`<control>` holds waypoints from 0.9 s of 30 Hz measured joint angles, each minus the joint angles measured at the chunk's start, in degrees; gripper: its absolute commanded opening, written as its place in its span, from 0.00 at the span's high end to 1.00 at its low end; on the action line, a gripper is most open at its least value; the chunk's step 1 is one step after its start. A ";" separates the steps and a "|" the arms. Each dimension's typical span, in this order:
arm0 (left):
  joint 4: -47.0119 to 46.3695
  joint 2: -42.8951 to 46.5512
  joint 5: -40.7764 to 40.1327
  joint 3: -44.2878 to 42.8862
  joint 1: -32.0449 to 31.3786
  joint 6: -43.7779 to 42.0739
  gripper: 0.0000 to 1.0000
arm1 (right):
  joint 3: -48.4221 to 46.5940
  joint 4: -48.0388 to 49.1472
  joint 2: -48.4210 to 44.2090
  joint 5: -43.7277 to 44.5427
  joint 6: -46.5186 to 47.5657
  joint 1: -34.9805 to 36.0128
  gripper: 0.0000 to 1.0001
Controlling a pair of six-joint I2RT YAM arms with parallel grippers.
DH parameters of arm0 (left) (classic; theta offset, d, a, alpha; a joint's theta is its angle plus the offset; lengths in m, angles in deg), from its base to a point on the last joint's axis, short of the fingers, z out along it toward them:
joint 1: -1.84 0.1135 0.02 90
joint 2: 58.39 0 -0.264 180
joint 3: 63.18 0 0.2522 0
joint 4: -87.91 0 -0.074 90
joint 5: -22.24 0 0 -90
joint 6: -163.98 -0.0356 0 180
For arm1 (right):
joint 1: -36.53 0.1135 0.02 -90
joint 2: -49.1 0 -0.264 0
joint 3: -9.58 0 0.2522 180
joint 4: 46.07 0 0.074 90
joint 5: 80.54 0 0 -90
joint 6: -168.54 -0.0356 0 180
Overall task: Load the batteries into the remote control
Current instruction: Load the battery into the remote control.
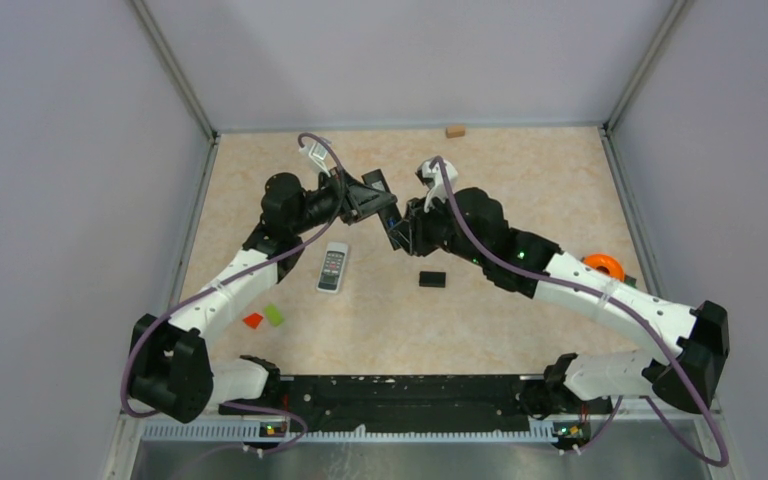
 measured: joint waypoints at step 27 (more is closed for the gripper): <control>-9.33 0.02 0.50 0.68 0.81 2.19 1.00 | 5.60 4.85 -13.79 11.28 -21.94 0.13 0.14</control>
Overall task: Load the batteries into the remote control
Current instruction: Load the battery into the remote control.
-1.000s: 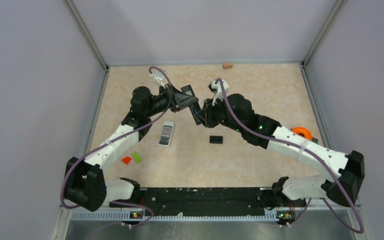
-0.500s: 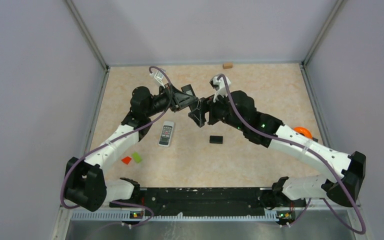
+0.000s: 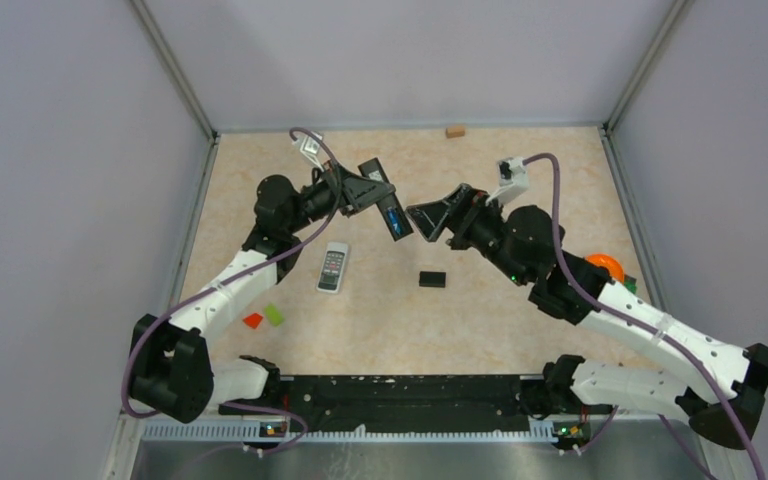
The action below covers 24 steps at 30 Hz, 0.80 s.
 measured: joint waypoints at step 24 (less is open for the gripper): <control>-3.91 1.03 -0.11 0.07 0.13 2.32 1.00 | 9.25 17.44 6.01 -2.97 -29.38 -1.09 0.30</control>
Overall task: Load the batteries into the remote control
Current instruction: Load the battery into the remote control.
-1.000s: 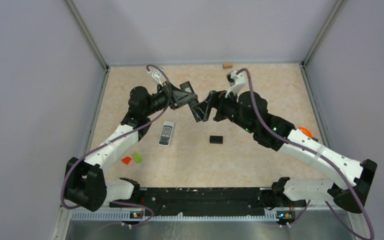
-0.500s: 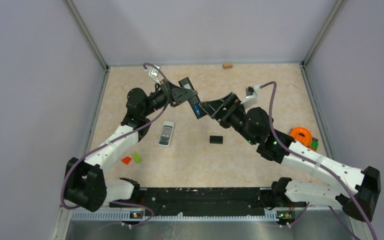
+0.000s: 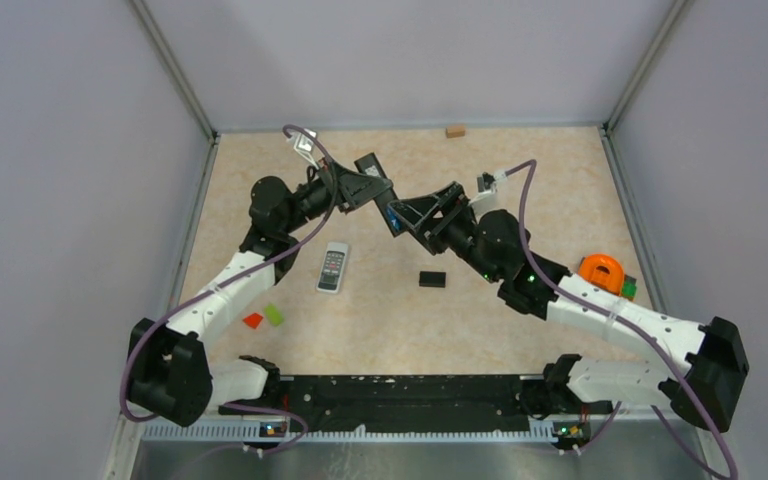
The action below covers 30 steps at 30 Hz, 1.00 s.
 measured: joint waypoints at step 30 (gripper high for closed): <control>-1.73 0.00 2.01 0.00 0.09 -0.02 1.00 | 0.35 4.61 3.74 -8.74 -4.44 -4.17 0.38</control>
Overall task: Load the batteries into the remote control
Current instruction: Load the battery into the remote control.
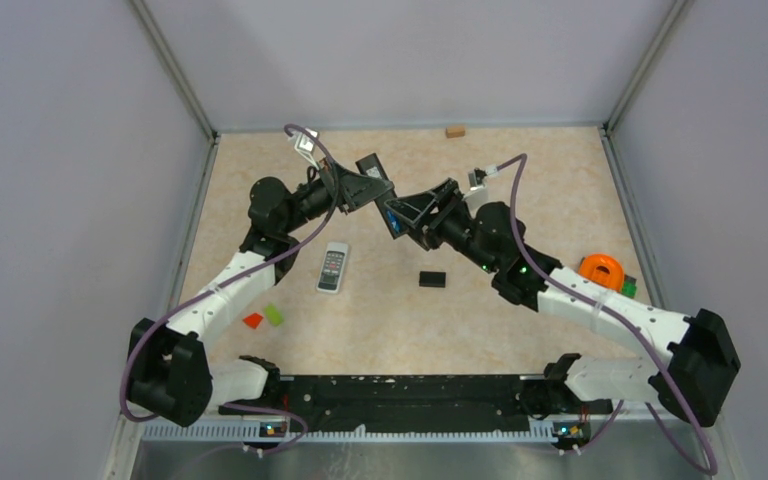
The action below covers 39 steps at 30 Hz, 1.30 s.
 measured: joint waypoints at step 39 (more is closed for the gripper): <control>0.13 0.00 -0.98 0.00 0.04 6.40 1.00 | 2.25 6.88 1.36 -2.73 -1.86 -0.17 0.67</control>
